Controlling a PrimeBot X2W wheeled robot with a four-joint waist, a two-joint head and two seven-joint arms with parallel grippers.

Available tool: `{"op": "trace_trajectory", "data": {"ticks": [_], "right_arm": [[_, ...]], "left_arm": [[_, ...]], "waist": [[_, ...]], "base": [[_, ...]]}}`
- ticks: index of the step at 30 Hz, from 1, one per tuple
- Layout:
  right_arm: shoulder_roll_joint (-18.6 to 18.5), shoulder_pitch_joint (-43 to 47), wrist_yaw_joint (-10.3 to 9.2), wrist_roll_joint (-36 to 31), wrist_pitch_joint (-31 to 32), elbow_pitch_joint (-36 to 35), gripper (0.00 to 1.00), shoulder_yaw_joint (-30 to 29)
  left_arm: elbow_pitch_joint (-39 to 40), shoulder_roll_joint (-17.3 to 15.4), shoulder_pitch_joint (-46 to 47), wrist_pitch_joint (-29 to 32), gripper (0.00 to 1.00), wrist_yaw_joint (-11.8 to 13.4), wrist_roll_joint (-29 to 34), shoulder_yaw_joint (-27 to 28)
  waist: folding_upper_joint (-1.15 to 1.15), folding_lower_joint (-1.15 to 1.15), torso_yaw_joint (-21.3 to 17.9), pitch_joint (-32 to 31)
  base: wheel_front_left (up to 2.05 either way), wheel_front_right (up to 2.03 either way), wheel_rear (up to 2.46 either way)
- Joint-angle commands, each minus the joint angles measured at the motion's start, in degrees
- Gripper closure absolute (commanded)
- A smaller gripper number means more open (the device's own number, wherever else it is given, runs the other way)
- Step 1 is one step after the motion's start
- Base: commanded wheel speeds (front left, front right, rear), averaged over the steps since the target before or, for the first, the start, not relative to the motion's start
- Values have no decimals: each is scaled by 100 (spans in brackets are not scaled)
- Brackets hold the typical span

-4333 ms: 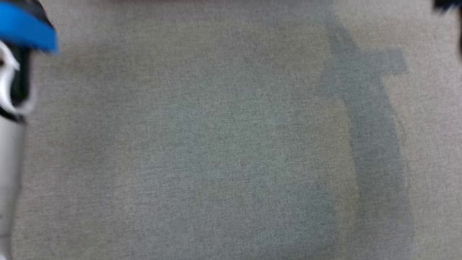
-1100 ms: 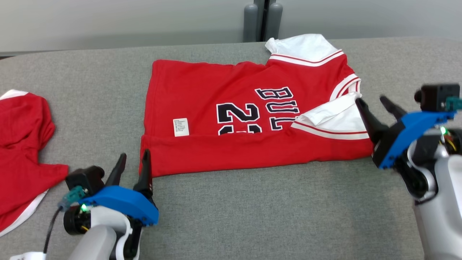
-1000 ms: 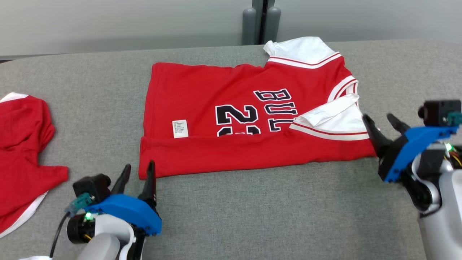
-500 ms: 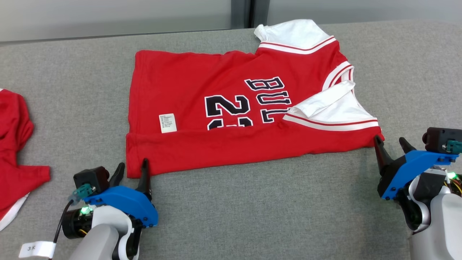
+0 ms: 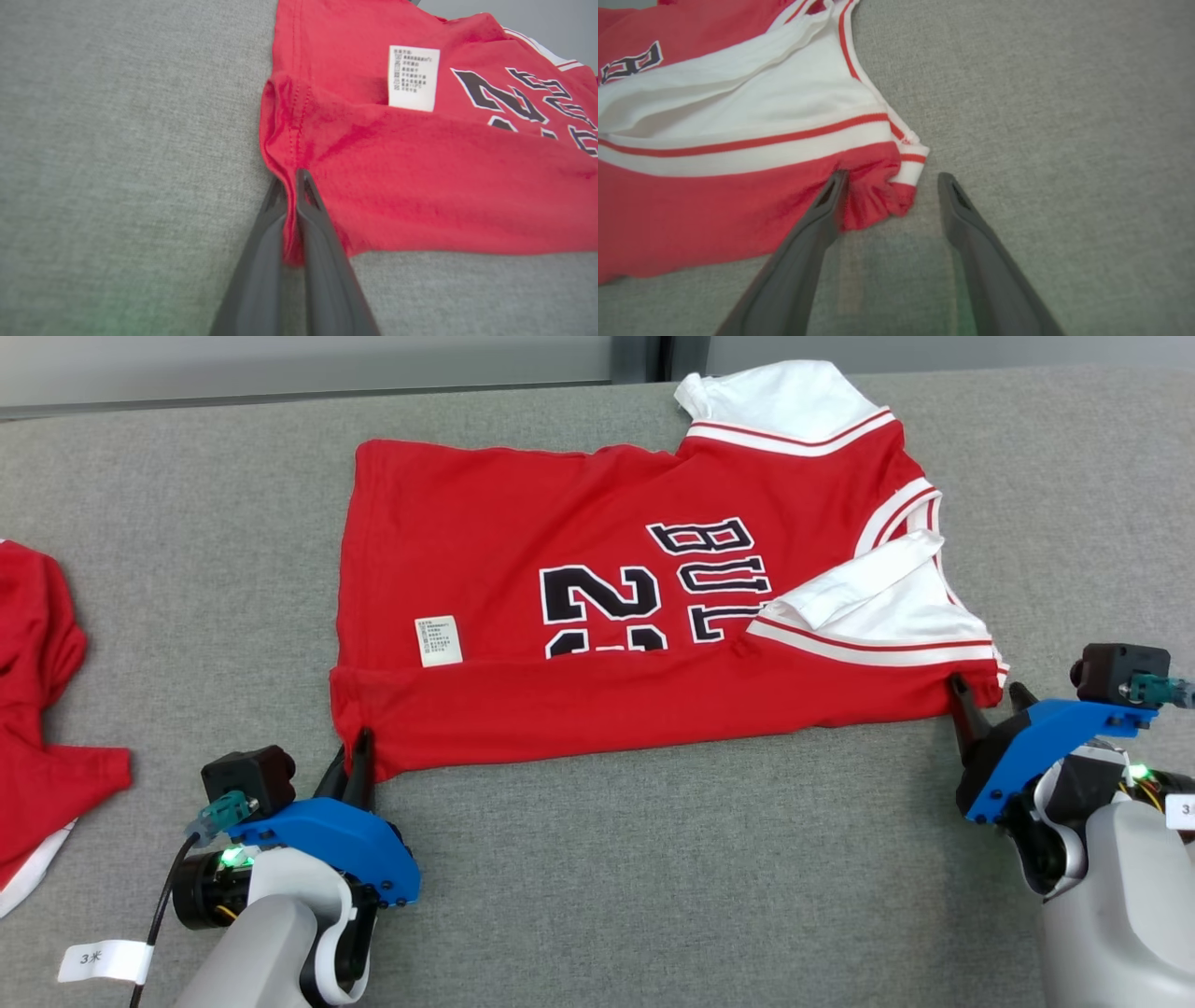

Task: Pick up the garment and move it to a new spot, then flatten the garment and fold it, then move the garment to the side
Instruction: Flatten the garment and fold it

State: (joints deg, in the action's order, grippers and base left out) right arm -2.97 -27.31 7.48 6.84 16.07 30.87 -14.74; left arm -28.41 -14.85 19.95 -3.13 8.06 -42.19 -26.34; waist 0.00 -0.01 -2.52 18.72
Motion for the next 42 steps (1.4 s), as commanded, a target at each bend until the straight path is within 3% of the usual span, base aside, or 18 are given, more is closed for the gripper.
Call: {"op": "trace_trajectory", "data": {"ticks": [1, 3, 4, 5, 13, 23, 31, 32, 33, 34, 35, 36, 42], "right_arm": [[15, -54, 3, -44, 6, 204, 0, 42], [23, -134, 4, -100, 4, 426, 0, 92], [33, -150, 6, -140, -10, 513, 60, 120], [39, -166, 9, -156, -47, 578, 100, 134], [-6, 149, 2, -167, -246, 38, 100, -11], [-4, 1835, 2, 375, 640, -2040, 100, 164], [-4, 2892, 2, 961, 851, -2541, 100, 294], [-3, 2932, 2, 978, 847, -2546, 74, 307], [-3, 2962, 2, 984, 829, -2552, 32, 318], [-4, 2974, 3, 976, 807, -2555, 0, 313], [-3, 2960, 3, 938, 786, -2564, 0, 297], [-3, 2926, 3, 897, 788, -2572, 0, 280], [-2, 2546, 3, 617, 865, -2920, 0, 116]], "left_arm": [[-162, 52, -57, 85, 100, -15, -21, -76], [-176, 56, -42, 69, 100, -36, -20, -99], [-178, 61, -46, 62, 100, -55, -30, -104], [-184, 60, -57, 46, 100, -79, -45, -103], [5, -54, -287, -58, 100, -60, -109, -42], [1417, -343, -1391, 300, 100, 528, -296, 72], [2507, -615, -2334, 741, 100, 988, -421, 8], [2582, -624, -2407, 789, 100, 1018, -437, -5], [2641, -648, -2449, 803, 100, 1038, -438, -5], [2690, -667, -2470, 820, 69, 1056, -431, -8], [2735, -683, -2489, 822, 7, 1064, -419, -16], [2765, -702, -2483, 795, 0, 1059, -391, -24], [2849, -768, -2239, 741, 0, 1001, -317, 7]], "waist": [[0, 1, 22, 9], [0, 1, 44, 4], [0, 1, 54, -10], [0, 1, 63, -30], [0, 1, 51, -372], [0, 1, -50, -838], [0, 1, -54, -894], [0, 1, -51, -893], [0, 1, -49, -890], [0, 1, -46, -887], [0, 1, -41, -881], [0, 1, -35, -877], [0, 1, -2, -827]], "base": [[0, 0, 0], [0, 0, 0], [0, 0, 0], [0, 0, 0], [0, 0, 0], [0, 0, 0], [0, 0, 0], [0, 0, 0], [0, 0, 0], [0, 0, 0], [0, 0, 0], [0, 0, 0], [0, 0, 0]]}}
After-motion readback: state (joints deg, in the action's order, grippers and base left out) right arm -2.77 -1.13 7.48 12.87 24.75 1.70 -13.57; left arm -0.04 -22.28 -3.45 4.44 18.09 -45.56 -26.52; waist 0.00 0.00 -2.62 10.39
